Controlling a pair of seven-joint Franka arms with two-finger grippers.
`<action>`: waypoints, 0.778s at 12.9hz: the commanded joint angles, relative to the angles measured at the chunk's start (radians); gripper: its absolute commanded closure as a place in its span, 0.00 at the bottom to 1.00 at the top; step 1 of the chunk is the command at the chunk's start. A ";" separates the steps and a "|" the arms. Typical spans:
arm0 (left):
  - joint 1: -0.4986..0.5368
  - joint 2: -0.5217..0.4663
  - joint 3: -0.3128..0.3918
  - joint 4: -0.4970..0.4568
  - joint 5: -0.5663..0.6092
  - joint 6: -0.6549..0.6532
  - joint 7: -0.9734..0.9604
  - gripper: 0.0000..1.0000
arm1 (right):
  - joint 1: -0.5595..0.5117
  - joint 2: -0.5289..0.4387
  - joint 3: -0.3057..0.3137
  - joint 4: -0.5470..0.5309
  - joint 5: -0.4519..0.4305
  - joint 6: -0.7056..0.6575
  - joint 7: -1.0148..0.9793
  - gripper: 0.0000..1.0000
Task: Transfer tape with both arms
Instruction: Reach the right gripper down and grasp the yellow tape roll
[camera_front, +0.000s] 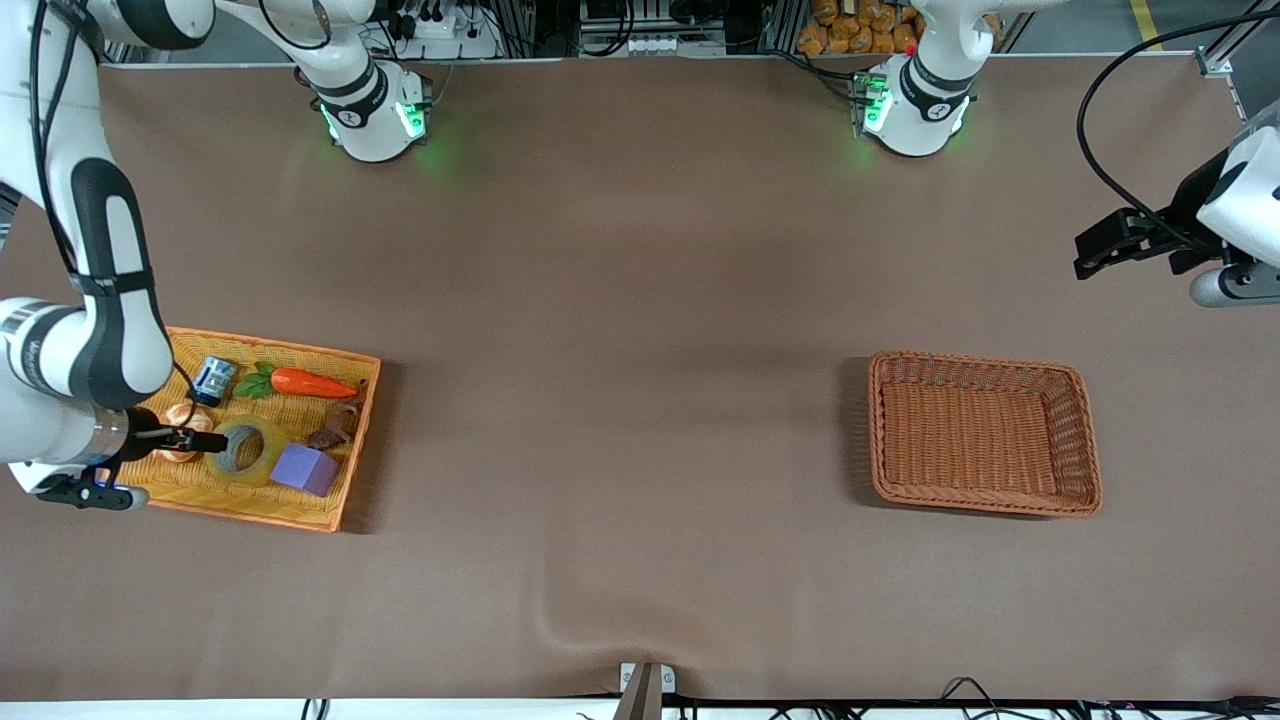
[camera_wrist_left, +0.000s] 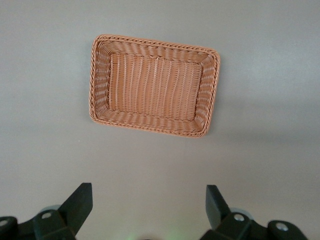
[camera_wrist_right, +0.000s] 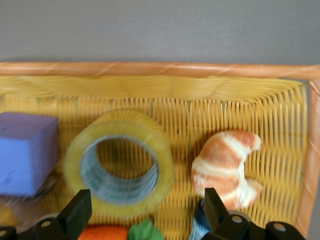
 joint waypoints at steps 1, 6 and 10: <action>0.008 -0.023 -0.006 -0.018 -0.020 0.009 0.019 0.00 | -0.011 0.032 0.012 0.014 0.001 0.004 -0.015 0.00; 0.008 -0.023 -0.006 -0.018 -0.020 0.009 0.019 0.00 | -0.008 0.060 0.012 -0.003 0.004 0.003 -0.017 0.00; 0.008 -0.022 -0.006 -0.020 -0.020 0.009 0.019 0.00 | -0.009 0.077 0.013 -0.003 0.006 0.004 -0.018 0.00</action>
